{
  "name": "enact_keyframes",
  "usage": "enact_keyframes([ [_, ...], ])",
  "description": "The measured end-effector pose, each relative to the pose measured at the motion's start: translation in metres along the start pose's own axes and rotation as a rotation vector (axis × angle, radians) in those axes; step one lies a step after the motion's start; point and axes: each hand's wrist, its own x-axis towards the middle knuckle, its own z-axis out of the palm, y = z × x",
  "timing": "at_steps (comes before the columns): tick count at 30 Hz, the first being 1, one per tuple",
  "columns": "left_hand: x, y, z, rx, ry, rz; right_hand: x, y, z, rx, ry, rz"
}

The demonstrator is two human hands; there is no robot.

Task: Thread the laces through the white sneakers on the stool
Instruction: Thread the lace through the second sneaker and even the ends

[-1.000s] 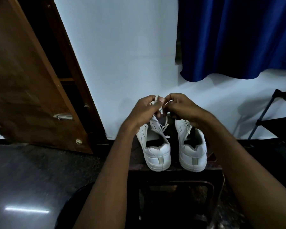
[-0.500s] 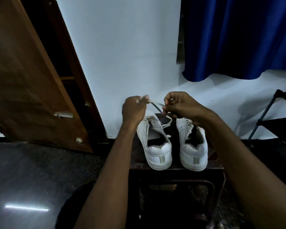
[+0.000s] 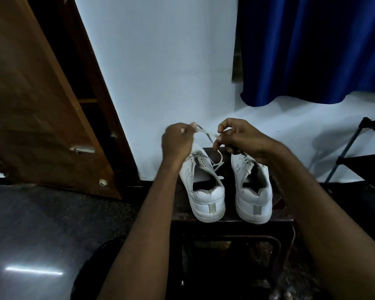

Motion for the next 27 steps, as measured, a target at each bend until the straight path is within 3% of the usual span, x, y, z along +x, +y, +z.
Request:
enact_keyframes([
  [2,0.007,-0.011,-0.004,0.035,0.162,-0.095,0.000,0.000,-0.005,-0.001,0.017,0.047],
  [4,0.009,-0.018,-0.005,-0.011,0.179,-0.138,0.002,0.003,-0.006,0.028,0.047,0.118],
  [7,0.003,-0.011,0.000,-0.193,-0.069,-0.089,0.007,0.006,-0.001,0.170,0.055,0.189],
  [9,-0.007,0.001,0.002,-0.200,-0.339,-0.027,0.008,0.006,0.005,0.191,0.012,0.164],
  [11,-0.011,0.004,0.005,-0.217,-0.462,0.027,0.006,0.005,0.008,0.154,-0.018,0.126],
  [16,-0.007,-0.004,0.004,-0.119,-0.142,-0.016,0.008,0.006,0.009,0.240,-0.043,0.170],
  [19,-0.006,-0.006,0.002,-0.178,-0.081,-0.091,0.005,0.005,0.008,0.124,-0.135,0.221],
  [21,-0.005,-0.003,0.004,-0.338,-0.108,-0.211,0.001,0.006,0.010,-0.030,-0.163,0.265],
  [23,-0.001,0.002,0.004,-0.751,-0.183,-0.457,0.002,0.009,0.013,-0.054,-0.081,0.277],
  [25,0.004,0.004,0.003,-1.159,-0.291,-0.644,0.007,0.012,0.017,0.131,0.037,0.273],
  [27,0.005,0.002,0.004,-1.337,-0.314,-0.690,0.012,0.012,0.022,0.325,0.109,0.268],
])
